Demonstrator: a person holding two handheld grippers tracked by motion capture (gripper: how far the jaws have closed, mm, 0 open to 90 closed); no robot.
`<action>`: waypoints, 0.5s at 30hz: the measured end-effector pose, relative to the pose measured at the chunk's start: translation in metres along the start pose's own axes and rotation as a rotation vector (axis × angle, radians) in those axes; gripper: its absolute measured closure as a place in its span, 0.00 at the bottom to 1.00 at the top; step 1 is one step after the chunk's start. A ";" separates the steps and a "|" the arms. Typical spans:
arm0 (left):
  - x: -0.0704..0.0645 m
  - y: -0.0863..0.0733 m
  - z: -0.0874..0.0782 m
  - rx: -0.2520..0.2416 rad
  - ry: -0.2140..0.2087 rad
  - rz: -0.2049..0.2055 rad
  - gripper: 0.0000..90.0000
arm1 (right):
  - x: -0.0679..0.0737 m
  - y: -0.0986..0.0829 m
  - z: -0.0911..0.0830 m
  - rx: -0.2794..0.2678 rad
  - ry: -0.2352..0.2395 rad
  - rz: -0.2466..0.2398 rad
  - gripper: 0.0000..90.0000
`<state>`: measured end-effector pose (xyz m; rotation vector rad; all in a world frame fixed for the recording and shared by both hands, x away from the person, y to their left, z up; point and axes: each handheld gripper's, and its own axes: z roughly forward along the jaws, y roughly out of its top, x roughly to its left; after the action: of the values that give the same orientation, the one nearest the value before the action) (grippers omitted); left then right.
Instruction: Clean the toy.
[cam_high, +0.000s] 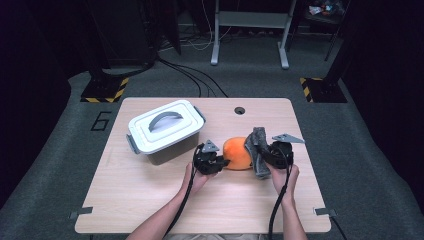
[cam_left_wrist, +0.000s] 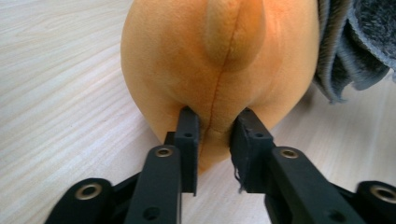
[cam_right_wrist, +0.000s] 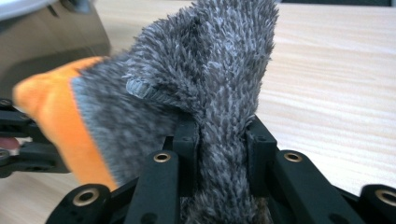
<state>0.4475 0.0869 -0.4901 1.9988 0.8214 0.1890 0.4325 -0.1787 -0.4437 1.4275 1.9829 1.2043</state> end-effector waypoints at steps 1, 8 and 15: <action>-0.001 0.001 -0.001 0.002 -0.008 -0.001 0.83 | 0.001 0.001 -0.002 -0.002 0.002 -0.006 0.79; -0.006 0.006 -0.002 0.022 -0.032 0.000 0.85 | 0.027 0.016 -0.016 -0.049 0.080 -0.052 0.79; -0.004 0.005 -0.001 0.039 -0.013 -0.003 0.85 | 0.058 0.023 -0.001 -0.002 0.087 -0.156 0.78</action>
<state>0.4466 0.0834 -0.4846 2.0334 0.8255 0.1590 0.4223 -0.1241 -0.4154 1.2133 2.1069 1.2174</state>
